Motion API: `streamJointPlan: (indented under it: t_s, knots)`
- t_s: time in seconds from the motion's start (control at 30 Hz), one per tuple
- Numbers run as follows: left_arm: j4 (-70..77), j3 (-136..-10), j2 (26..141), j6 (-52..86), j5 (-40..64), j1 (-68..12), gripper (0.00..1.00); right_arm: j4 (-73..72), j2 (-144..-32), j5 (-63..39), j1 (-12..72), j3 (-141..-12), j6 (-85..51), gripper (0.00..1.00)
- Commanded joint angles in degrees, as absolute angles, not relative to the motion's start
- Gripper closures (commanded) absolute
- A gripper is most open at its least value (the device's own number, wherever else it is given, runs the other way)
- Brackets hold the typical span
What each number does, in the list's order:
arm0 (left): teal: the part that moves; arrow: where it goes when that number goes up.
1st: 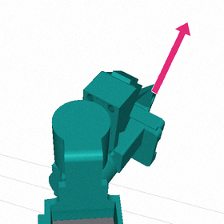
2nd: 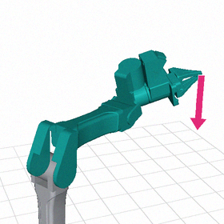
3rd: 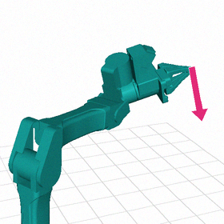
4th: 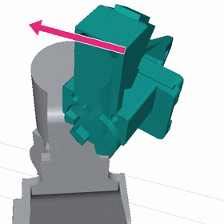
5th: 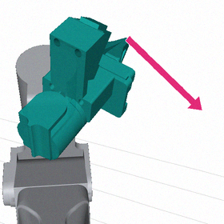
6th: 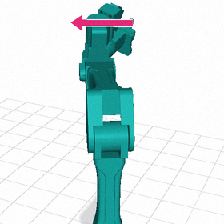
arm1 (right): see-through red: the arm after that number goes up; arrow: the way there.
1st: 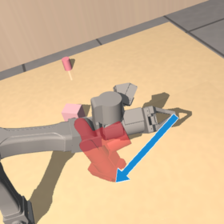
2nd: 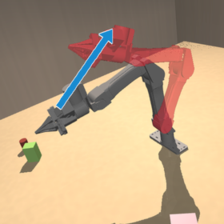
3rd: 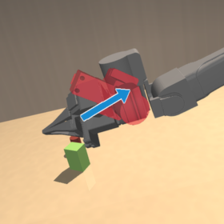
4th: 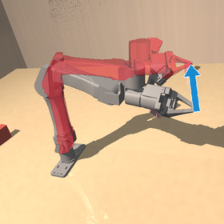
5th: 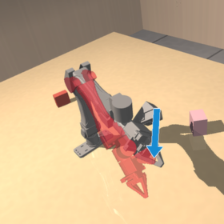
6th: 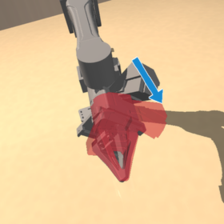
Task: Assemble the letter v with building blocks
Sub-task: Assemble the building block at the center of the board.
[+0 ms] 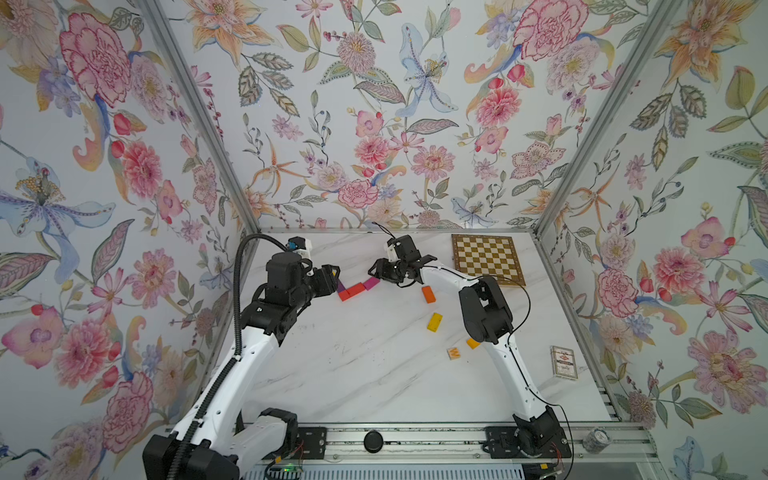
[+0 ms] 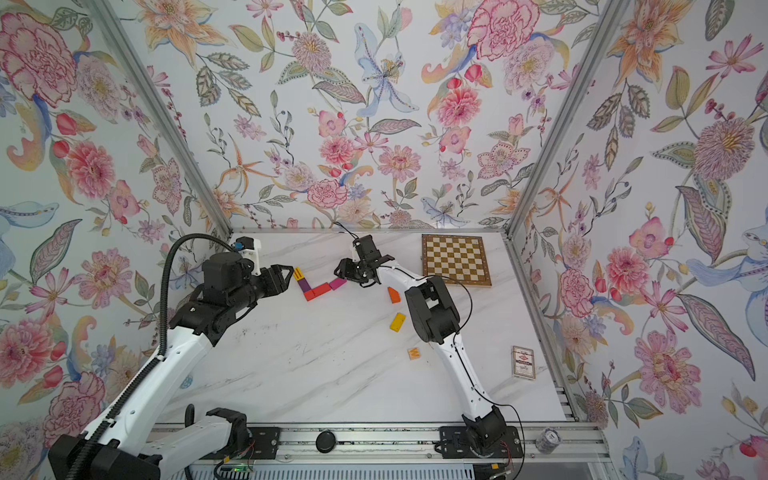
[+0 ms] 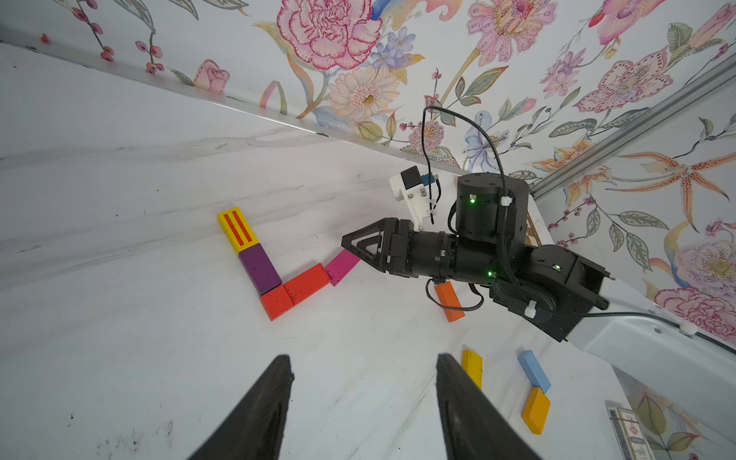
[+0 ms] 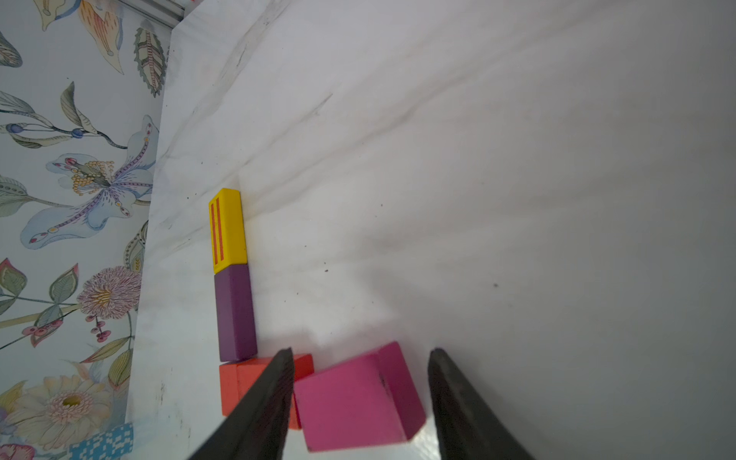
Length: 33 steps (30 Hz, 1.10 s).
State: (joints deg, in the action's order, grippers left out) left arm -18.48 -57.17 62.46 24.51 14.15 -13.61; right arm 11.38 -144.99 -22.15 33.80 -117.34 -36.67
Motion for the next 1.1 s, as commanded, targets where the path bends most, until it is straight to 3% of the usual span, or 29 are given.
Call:
streamJointPlan:
  t_s: [0.0,1.07]
  knots:
    - [-20.1,-56.7,62.5,24.8,12.9,-13.3,0.39,16.0,-144.5,-19.7,34.2,-116.8,-35.5,0.44]
    - [-20.2,-55.7,62.1,25.4,13.2,-13.3,0.39,15.5,-141.0,-19.9,35.1,-111.4,-35.2,0.68]
